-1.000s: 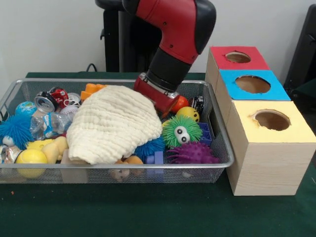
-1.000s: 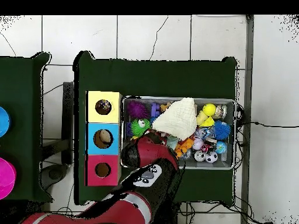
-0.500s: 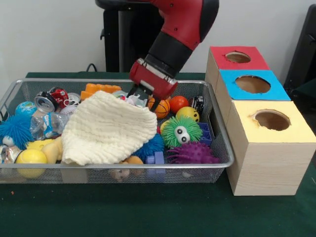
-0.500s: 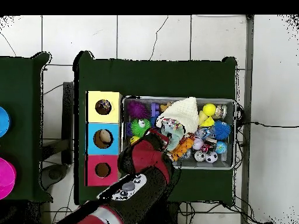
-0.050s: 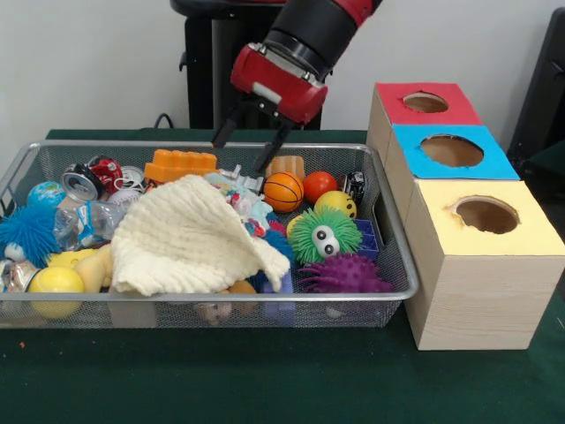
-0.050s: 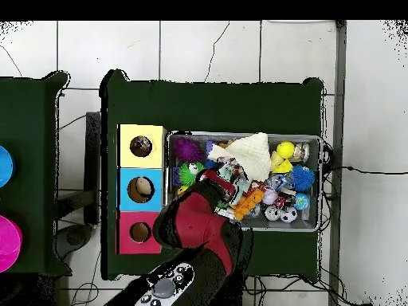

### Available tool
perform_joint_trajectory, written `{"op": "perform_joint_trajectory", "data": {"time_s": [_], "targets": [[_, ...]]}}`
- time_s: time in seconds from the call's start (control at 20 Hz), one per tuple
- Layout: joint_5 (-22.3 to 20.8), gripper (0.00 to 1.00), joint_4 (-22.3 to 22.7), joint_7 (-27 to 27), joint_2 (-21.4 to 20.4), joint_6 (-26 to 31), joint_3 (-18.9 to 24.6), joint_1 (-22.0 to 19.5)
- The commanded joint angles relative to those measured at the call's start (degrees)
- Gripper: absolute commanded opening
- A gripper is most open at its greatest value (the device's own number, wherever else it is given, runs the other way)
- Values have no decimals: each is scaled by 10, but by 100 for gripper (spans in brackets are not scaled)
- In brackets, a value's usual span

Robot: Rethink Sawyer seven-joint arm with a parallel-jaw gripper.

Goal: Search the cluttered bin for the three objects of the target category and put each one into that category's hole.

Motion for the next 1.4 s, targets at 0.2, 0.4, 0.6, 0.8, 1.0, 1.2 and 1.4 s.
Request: {"op": "perform_joint_trajectory", "data": {"time_s": [0.2, 0.4, 0.6, 0.8, 1.0, 1.2, 1.4], "targets": [[25, 100, -9, 110, 70, -142, 75, -76], [43, 100, -15, 102, 85, -149, 87, -80], [22, 100, 3, 84, 32, -76, 112, -87], [3, 100, 30, 84, -25, -31, 145, -93], [32, 100, 41, 81, -52, 7, 111, -46], [47, 100, 37, 88, -50, 19, 93, -23], [49, 100, 35, 93, -43, 6, 97, -22]]}}
